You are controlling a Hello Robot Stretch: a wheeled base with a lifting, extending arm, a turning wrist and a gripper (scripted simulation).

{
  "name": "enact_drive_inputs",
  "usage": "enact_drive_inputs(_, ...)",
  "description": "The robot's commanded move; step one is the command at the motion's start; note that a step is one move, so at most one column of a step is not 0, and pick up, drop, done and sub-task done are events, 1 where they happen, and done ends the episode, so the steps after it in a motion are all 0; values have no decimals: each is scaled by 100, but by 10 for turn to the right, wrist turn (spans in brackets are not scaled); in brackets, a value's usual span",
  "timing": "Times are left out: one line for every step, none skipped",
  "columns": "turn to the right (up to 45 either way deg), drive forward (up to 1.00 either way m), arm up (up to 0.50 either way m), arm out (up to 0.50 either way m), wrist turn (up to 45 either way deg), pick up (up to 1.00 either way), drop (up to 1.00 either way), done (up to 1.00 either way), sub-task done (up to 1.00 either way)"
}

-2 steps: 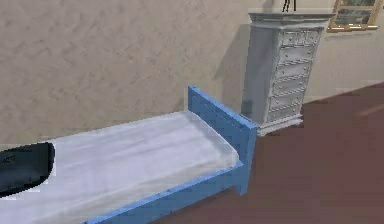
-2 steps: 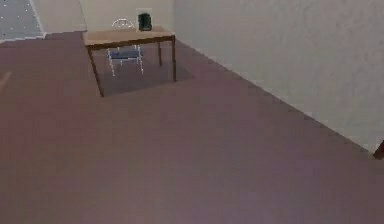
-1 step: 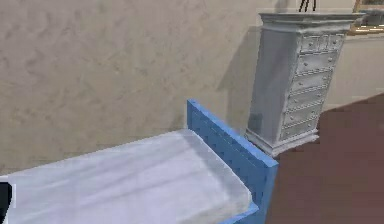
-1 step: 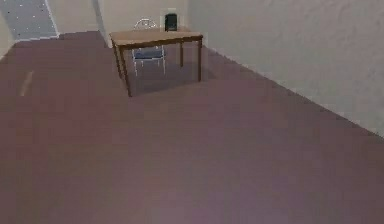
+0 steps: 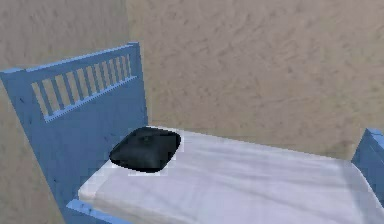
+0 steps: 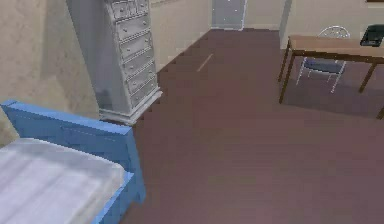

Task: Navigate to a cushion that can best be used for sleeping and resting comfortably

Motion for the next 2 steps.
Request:
enact_drive_inputs(-120,0,0,0,0,0,0,0,0)
enact_drive_inputs(0,0,0,0,0,0,0,100,0)
